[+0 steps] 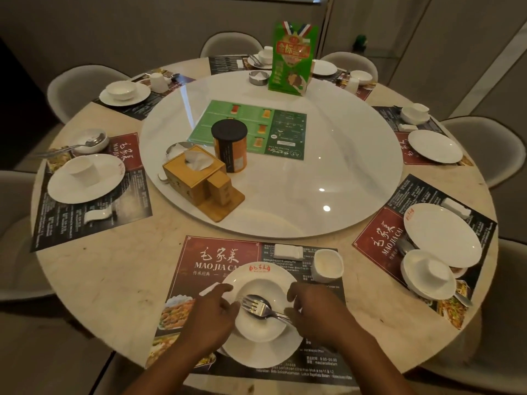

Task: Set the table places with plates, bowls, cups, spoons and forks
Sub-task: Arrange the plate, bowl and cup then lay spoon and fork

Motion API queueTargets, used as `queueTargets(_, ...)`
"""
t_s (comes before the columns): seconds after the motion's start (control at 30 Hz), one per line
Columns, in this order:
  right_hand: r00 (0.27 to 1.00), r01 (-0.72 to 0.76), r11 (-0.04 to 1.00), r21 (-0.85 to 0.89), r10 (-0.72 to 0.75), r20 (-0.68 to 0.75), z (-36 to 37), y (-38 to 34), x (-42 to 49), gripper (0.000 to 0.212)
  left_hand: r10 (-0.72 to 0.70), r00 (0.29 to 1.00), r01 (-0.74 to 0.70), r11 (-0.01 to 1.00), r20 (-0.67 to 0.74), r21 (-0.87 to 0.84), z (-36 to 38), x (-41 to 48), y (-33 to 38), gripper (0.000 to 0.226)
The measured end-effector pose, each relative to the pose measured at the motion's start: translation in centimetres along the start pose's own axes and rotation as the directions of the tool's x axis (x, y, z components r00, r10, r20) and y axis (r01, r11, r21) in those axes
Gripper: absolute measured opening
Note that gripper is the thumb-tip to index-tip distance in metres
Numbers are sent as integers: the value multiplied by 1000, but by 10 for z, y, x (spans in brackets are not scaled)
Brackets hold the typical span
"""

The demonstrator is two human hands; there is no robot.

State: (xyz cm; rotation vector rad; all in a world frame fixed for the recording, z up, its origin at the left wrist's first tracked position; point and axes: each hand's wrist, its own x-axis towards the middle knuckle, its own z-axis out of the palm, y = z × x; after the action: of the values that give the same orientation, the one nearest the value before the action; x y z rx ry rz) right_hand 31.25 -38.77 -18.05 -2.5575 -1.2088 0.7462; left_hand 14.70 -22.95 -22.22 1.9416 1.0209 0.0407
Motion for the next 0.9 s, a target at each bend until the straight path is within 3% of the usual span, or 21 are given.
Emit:
queueTargets(0.13,998,-25,999,-37,27,62,15,-4,-9,19,-24,1000,24,1000,7,-5,7,-9,-2,42)
queueTargets(0.43,990,-117,982,145,103,100,21,-3,-11,19,-59,998,62,992,38,-108,13,-12,2,36)
queueTargets(0.6,993,-116,966,230,106,54,12,1,-21,17,-65,998,64,987,2,-149,16,-13,6,36)
queueTargets(0.73,988,-116,906,408,146,-43,1,3,-28,17,-74,996,65,983,-44,-169,7,-9,5,41)
queueTargets(0.9,932,-151,819,554,304,-195,7,-10,-28,20,-113,979,68,964,-167,-256,-24,-4,0,42)
